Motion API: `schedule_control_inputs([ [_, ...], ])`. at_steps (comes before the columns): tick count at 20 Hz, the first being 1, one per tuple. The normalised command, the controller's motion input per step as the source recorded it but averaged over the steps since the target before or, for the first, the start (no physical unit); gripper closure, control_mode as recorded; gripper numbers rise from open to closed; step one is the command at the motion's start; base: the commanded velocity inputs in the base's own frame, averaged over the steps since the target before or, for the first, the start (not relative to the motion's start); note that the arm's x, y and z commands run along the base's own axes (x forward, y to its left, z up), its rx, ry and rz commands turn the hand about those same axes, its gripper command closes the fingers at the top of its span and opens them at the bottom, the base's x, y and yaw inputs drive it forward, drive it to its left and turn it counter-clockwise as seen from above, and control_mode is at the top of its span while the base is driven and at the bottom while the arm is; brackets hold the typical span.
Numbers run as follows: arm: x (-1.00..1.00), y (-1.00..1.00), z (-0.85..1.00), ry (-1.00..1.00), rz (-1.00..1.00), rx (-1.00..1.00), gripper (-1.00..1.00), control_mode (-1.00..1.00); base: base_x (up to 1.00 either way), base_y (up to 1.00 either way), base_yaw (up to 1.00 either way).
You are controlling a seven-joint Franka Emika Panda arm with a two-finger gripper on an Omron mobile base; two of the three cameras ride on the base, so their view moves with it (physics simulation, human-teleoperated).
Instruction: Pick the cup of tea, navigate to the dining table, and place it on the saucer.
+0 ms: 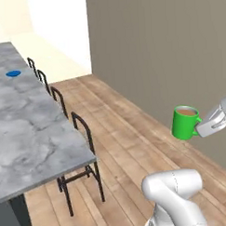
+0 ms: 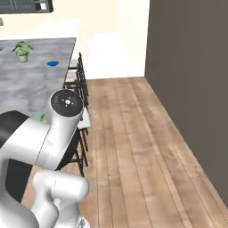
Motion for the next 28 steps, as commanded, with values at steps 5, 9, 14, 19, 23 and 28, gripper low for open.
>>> schedule_control_inputs([
  [5,0.0,0.0,0.0,0.0,0.0,0.0,1.0,1.0,1.0,-0.62,0.16],
  [9,0.0,0.0,0.0,0.0,0.0,0.0,1.0,1.0,1.0,-0.49,0.16],
  [14,0.0,0.0,0.0,0.0,0.0,0.0,1.0,1.0,1.0,-0.15,0.22],
  [19,0.0,0.0,0.0,0.0,0.0,0.0,1.0,1.0,1.0,-0.05,0.21],
  [23,0.0,0.0,0.0,0.0,0.0,0.0,1.0,1.0,1.0,-0.01,0.2],
  [28,0.0,0.0,0.0,0.0,0.0,0.0,1.0,1.0,1.0,-0.2,0.13],
])
